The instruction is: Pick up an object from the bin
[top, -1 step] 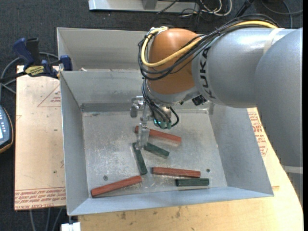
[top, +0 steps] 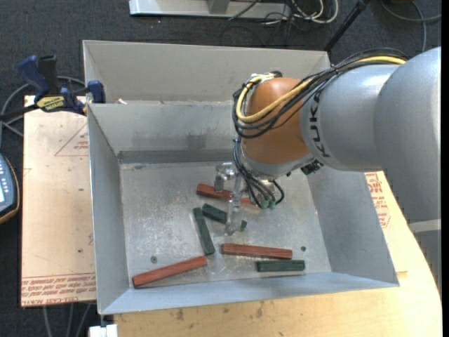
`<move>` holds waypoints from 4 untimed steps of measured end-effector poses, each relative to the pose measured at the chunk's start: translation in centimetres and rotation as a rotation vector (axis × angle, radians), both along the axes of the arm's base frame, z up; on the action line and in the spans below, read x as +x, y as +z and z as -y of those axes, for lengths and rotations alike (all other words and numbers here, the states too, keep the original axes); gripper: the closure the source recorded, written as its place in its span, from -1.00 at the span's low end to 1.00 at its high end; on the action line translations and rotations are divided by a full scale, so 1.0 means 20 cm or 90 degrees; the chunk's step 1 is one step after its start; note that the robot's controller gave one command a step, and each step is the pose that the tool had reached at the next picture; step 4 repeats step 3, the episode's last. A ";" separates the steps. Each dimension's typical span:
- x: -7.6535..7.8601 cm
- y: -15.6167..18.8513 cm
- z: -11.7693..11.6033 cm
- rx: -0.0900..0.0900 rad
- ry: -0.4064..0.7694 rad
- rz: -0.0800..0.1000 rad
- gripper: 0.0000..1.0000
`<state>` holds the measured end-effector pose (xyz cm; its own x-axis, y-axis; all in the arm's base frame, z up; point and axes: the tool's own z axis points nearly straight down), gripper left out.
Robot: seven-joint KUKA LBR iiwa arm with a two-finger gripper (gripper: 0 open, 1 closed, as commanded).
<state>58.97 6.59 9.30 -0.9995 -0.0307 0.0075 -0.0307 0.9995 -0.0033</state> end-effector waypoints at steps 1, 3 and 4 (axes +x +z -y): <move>0.01 -0.12 0.20 0.003 -0.023 0.006 -1.00; 0.10 0.68 0.17 0.003 -0.001 0.013 1.00; 0.10 0.68 0.17 0.003 -0.001 0.013 1.00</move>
Offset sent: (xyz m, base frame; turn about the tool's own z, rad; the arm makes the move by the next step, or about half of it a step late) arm 0.0007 -0.0388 -0.0230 0.0291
